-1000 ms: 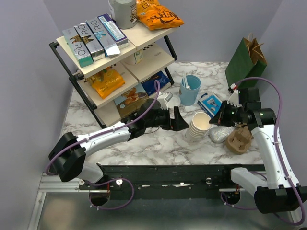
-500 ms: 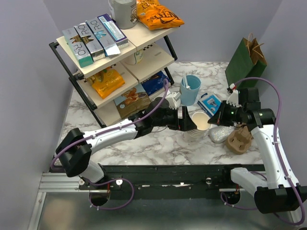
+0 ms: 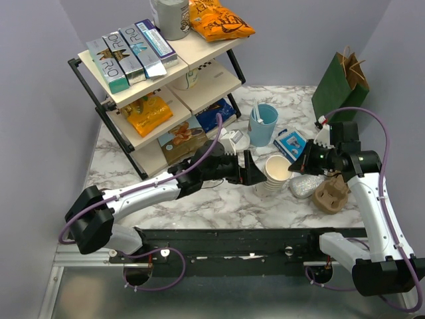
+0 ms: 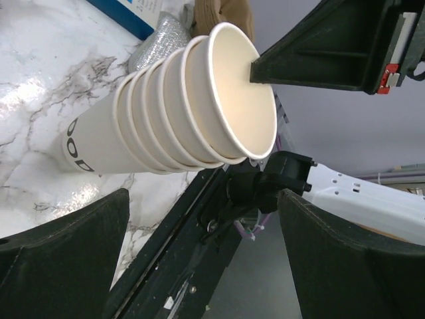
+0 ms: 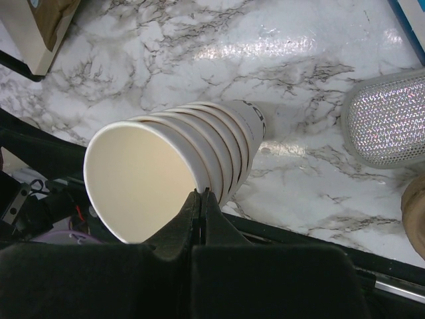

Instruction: Pack the takeout coffee

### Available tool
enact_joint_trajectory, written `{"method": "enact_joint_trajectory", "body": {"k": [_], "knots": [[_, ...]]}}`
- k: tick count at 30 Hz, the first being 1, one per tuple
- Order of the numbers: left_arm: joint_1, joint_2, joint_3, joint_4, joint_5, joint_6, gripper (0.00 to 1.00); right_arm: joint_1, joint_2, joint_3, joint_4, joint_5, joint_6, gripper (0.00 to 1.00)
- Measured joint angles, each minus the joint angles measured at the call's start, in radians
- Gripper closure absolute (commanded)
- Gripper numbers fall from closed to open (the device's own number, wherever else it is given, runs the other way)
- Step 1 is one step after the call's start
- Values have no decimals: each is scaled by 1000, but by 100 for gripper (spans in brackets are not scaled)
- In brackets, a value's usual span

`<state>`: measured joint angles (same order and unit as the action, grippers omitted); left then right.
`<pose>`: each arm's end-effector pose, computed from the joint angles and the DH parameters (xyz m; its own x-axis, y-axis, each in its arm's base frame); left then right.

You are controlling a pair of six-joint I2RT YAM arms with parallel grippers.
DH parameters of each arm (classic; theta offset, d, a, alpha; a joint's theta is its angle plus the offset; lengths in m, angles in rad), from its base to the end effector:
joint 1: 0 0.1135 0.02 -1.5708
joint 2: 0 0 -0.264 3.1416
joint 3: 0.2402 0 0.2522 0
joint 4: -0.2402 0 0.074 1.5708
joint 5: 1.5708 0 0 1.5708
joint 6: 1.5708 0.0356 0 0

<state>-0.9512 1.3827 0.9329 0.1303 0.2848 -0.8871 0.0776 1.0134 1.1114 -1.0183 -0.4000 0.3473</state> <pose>0.1777 -0.2663 0.2864 -0.8410 -0.1022 -0.5313 0.4500 0.4131 -0.7918 0.1813 0.0280 0.3362 -0.8503 0.2483 -0.4640 -0.0182 0.8673 0.4975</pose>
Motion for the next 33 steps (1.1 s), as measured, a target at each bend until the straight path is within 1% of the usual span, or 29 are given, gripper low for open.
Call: {"method": "enact_joint_trajectory", "body": {"k": [9,17,22,30,33], "knots": [[0,22,39,-47,-49,-5,1,0,-6,0,0,-11,0,99],[0,35,39,-50,-50,-15,1,0,-20,0,0,-22,0,99],[0,59,43,-56,-64,-15,1,0,-21,0,8,-62,4,99],[0,112,92,-145,-125,-3,1,0,-21,0,29,-71,3,99],[0,143,121,-209,-149,1,1,0,-21,0,44,-93,11,99]]}}
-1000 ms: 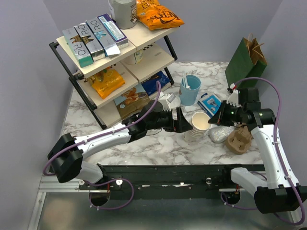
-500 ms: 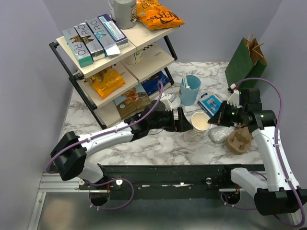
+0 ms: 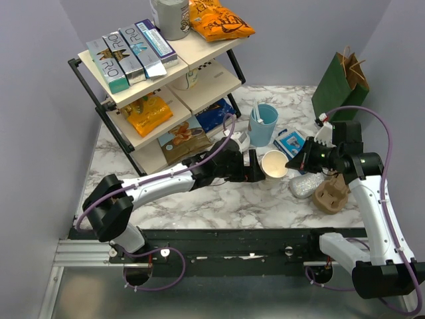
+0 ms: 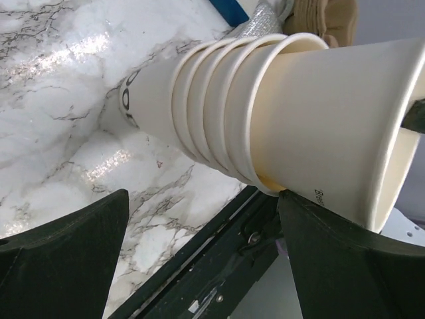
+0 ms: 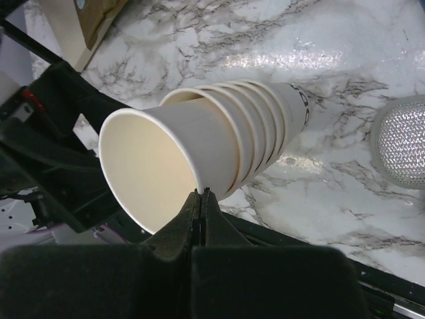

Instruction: Pack the takeout coffee

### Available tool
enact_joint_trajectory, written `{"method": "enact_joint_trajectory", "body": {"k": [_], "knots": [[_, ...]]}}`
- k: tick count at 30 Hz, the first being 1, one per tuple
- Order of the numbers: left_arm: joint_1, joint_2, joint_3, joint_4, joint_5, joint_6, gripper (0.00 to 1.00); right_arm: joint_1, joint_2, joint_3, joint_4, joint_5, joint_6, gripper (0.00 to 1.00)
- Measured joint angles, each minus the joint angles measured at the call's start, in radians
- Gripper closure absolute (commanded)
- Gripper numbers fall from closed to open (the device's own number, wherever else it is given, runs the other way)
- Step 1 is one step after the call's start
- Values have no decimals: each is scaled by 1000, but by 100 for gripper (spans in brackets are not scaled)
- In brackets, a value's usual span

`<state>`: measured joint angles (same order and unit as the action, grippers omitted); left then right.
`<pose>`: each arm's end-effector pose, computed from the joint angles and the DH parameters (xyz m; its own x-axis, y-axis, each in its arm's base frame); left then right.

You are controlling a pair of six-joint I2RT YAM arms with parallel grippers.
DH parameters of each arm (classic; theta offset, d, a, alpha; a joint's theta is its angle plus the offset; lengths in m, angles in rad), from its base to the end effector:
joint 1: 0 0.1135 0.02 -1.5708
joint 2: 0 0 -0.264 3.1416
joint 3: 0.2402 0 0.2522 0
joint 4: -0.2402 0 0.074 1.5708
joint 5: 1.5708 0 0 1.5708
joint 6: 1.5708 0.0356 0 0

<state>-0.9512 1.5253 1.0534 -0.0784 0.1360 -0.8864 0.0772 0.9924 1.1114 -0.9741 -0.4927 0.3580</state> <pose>0.1973 -0.2850 0.2622 -0.8689 -0.1037 -0.4839 0.3171 0.6341 -0.7052 0.1791 0.0307 0.3437 -0.8369 0.2449 -0.4895 -0.0898 0.8207 0.5642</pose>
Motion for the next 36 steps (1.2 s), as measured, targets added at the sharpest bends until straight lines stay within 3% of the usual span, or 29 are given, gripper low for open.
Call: {"method": "enact_joint_trajectory", "body": {"k": [9,26,36], "knots": [[0,67,68,-82,-3,8,1,0,-2,0,23,4,9,99],[0,-35,68,-81,-16,42,1,2,10,74,39,152,69,99],[0,-265,-16,-89,-90,98,1,2,14,217,75,222,84,99]]}}
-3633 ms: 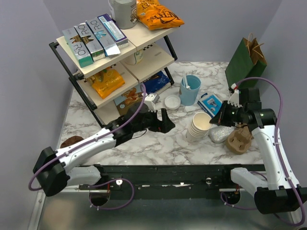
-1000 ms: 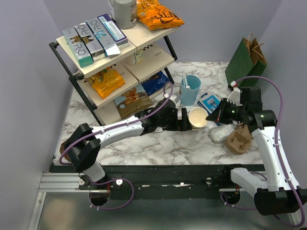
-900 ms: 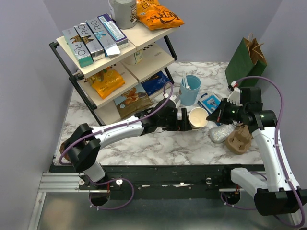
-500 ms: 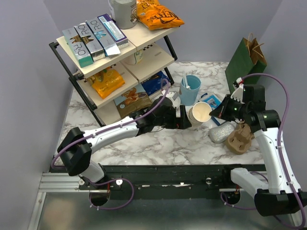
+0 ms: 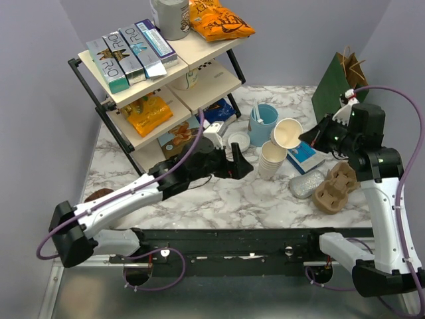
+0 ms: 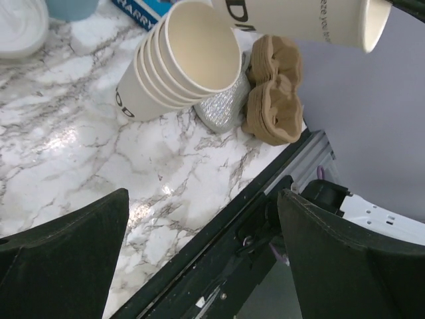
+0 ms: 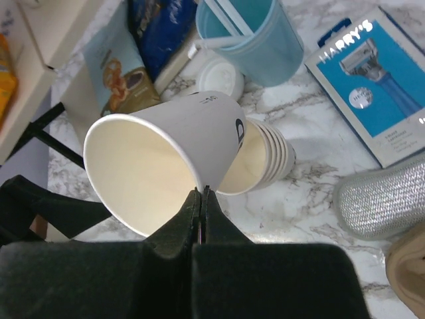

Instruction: Pack the takeout coffee

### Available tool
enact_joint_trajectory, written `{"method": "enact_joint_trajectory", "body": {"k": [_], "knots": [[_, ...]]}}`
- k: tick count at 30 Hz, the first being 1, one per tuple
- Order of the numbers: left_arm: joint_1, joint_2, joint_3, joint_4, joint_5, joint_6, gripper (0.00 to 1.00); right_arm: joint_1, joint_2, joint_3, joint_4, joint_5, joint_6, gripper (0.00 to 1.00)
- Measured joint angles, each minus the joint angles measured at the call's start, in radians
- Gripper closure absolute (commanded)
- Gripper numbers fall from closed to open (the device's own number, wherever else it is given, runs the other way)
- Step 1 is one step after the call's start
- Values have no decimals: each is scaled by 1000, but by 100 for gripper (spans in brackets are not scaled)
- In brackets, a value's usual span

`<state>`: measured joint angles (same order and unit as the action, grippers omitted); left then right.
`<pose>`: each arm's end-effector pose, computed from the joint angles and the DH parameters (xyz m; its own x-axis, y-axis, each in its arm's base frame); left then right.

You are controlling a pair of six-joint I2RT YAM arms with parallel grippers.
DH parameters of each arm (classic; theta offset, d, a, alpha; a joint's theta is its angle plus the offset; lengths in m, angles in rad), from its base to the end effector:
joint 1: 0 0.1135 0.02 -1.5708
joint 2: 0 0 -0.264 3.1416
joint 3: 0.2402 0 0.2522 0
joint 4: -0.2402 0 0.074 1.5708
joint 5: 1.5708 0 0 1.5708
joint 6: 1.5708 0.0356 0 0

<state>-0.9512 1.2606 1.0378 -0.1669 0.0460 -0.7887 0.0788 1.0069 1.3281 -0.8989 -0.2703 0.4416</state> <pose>0.1688 -0.2394 0.3277 -0.7500 -0.1690 -0.6395 0.4341 0.6038 -0.6686 0.1818 0.0239 0.4117 -0.6199 0.3642 -0.6950 -0.0375 0.8710 0.4899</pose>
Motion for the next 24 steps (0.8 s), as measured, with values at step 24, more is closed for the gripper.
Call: {"method": "enact_joint_trajectory", "body": {"k": [24], "knots": [[3,-634,-217,-563,-528,-157,1,721,360,-87,136,169,50,99]]}}
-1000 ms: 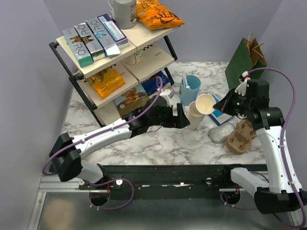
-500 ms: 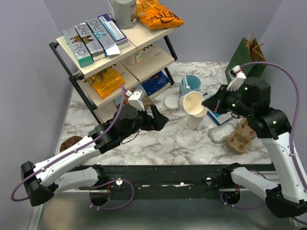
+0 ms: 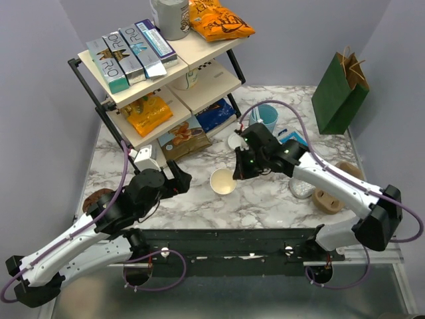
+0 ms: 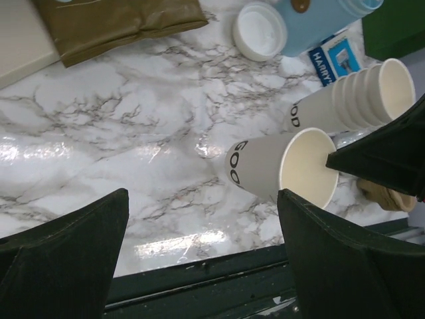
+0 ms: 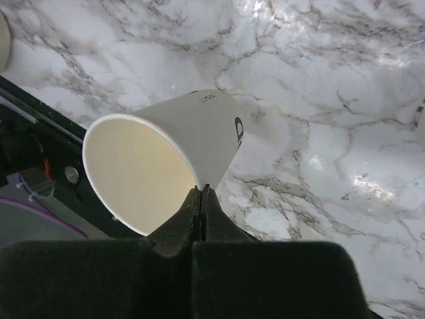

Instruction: Pack the takeout coffee

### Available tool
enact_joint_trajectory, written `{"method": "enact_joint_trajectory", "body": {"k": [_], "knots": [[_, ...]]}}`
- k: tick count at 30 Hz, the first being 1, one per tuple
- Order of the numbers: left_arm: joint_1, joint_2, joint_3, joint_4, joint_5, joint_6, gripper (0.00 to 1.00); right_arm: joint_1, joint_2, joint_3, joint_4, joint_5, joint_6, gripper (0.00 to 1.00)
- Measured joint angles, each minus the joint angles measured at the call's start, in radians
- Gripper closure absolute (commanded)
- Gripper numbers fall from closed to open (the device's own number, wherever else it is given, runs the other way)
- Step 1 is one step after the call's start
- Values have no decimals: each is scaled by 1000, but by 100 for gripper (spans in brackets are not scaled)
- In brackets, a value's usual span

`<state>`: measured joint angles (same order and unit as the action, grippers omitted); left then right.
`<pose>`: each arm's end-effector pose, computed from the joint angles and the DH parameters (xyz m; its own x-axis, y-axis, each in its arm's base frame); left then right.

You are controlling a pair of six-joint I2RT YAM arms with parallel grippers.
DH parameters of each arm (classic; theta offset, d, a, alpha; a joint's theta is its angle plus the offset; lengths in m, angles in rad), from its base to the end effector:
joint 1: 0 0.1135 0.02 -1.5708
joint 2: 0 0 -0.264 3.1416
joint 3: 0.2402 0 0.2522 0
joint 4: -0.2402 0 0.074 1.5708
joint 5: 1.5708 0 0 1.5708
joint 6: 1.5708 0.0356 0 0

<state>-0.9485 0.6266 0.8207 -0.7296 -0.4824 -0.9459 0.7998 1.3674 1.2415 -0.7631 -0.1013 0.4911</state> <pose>0.0867 -0.0925 0.3206 -0.5692 -0.4391 -0.6951 0.0438 0.8280 -0.5590 0.1968 0.2078 0.3159 -0.8346 -0.1857 -0.5187 -0.4132 0.8337 0.3664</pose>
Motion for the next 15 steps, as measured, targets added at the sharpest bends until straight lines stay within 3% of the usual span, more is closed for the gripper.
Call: {"method": "enact_joint_trajectory", "body": {"k": [11,15], "knots": [[0,50,-12,-40,-27,-31,1,99,183,-51,134,-42,42,98],[0,60,-12,-39,-31,-31,1,103,225,-55,184,-57,50,81]]}}
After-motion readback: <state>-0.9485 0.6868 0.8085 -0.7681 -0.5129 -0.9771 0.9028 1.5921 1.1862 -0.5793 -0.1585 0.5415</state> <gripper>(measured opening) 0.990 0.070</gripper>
